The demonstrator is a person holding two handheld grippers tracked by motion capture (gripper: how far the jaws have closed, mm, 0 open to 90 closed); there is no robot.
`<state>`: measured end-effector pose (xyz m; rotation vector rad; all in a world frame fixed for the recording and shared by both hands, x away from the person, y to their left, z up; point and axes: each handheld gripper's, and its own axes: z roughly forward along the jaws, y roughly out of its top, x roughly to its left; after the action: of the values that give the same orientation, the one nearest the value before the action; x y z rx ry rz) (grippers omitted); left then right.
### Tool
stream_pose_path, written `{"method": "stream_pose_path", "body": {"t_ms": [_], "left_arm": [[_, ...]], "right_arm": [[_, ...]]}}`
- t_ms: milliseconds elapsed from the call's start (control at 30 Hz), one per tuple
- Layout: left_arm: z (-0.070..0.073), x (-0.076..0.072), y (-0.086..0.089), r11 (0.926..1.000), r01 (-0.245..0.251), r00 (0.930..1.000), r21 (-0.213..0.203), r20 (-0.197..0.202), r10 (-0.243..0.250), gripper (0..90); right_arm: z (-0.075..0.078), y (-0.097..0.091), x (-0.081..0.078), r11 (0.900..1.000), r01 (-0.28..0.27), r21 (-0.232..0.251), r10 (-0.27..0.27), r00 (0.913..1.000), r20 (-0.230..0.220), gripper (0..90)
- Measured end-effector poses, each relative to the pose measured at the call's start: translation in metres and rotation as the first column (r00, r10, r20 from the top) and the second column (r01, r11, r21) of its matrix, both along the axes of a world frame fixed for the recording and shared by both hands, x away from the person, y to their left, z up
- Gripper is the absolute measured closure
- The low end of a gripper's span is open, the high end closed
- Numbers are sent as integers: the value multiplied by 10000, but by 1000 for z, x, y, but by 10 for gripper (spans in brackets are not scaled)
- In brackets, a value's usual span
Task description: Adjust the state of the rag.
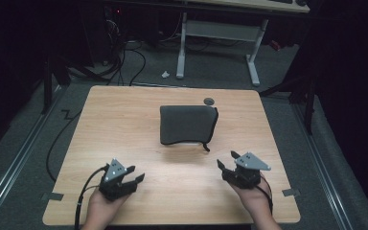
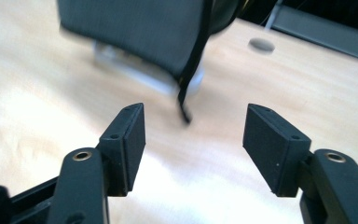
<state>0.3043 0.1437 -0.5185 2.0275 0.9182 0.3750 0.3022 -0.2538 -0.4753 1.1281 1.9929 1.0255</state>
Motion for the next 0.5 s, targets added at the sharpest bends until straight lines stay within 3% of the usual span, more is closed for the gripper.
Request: {"method": "stream_pose_path", "body": {"t_ms": [67,100,133,200,300,500], "left_arm": [[-9,-10,-3,9991,220,9998,362,-3,-220,490],[-10,-12,-5,9987,318,9993,411,-227,-309,497],[-10,-12,-7,9978,459,9985,487,-308,-445,492],[-10,-13,-10,9967,524,9986,614,-99,-519,490],[-9,-9,-12,9974,707,9974,101,-162,-706,493],[-8,-4,-10,9973,721,9974,167,-62,-720,491]], "right_arm": [[-14,3,-10,9998,-68,-183,60,9992,-406,378],[-20,4,-14,9996,-86,-276,71,9986,-519,377],[-25,6,-19,9997,-49,-228,38,9986,-519,375],[-34,6,-29,9998,-81,-199,72,9991,-426,378],[-37,5,-36,9999,-125,-23,124,9990,-428,378],[-39,-2,-36,9999,110,93,-107,9994,-314,377]]}}
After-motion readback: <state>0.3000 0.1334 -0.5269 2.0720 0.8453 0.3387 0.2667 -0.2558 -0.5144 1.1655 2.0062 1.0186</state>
